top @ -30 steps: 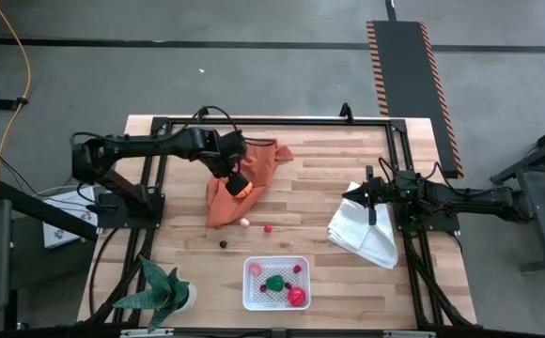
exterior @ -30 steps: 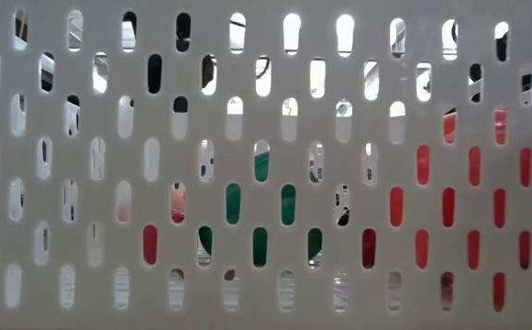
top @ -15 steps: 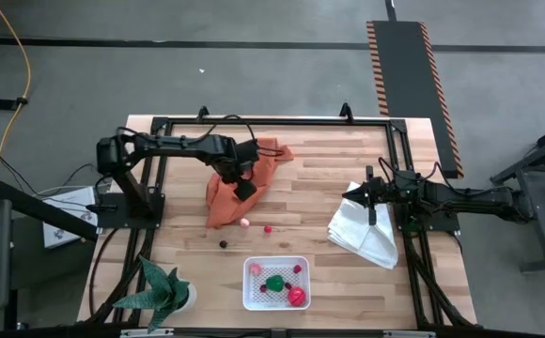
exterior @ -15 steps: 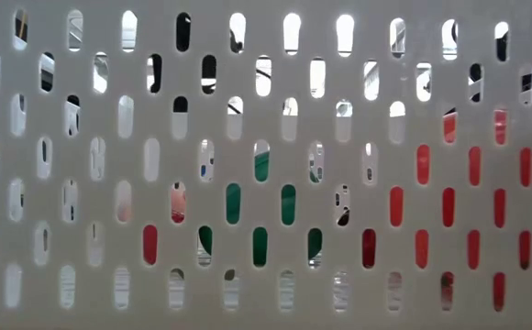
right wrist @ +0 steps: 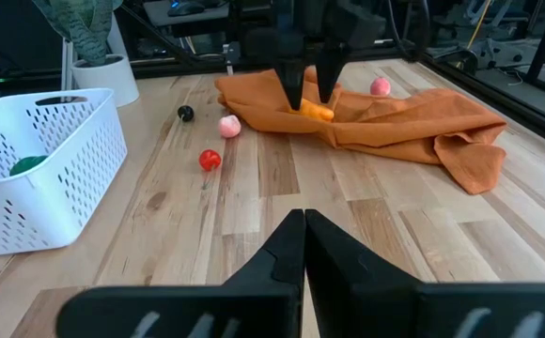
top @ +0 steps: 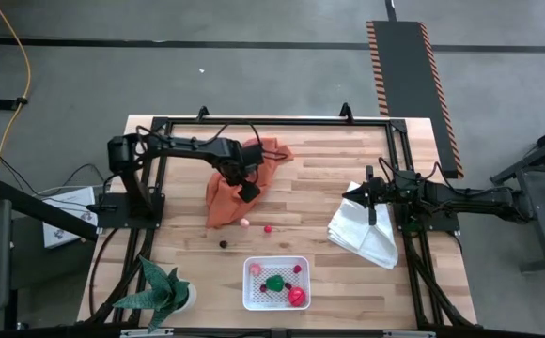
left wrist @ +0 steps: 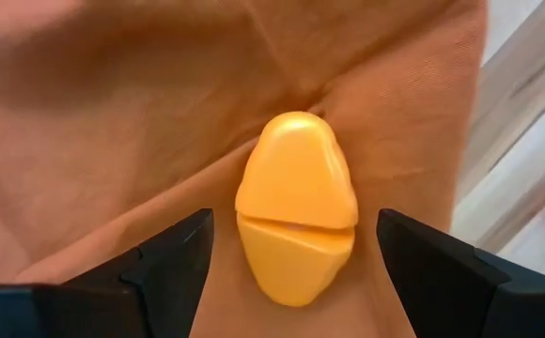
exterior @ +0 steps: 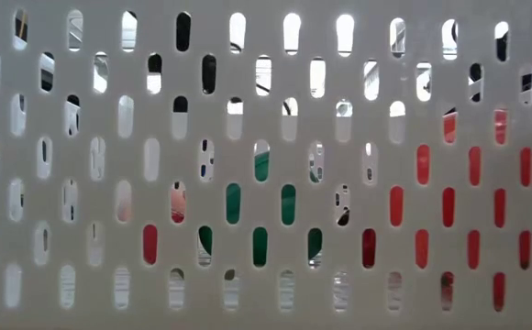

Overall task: Pick and placing Produce into tupperware
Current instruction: Put the yellow pumpkin into the white bin

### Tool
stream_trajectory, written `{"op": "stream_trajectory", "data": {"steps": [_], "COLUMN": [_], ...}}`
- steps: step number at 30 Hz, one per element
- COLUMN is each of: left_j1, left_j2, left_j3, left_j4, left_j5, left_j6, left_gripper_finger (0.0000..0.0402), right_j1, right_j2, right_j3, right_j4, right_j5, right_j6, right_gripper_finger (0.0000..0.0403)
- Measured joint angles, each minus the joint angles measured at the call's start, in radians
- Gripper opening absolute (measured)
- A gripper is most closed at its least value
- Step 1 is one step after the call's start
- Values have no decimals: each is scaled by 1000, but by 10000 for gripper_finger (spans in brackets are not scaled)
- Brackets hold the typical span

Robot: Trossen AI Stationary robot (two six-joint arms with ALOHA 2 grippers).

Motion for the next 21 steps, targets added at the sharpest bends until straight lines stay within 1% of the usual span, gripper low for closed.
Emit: {"op": "stream_trajectory", "data": {"steps": [5,11,21], "left_j1": [0,7,27], "left_j2": [26,27,27], "left_j3": [0,0,0], "left_j4": [24,38,31], "left_j5": [7,-6,9], "left_j6": [1,2,17], "left_gripper_finger": [289,289,289], "right_j1": [0,0,0], "right_j2": [0,0,0], "right_j3": [0,0,0], "right_j4": [0,0,0], "right_j5": [0,0,0], "right_j6": [0,0,0], "right_gripper_finger": [0,0,0]}}
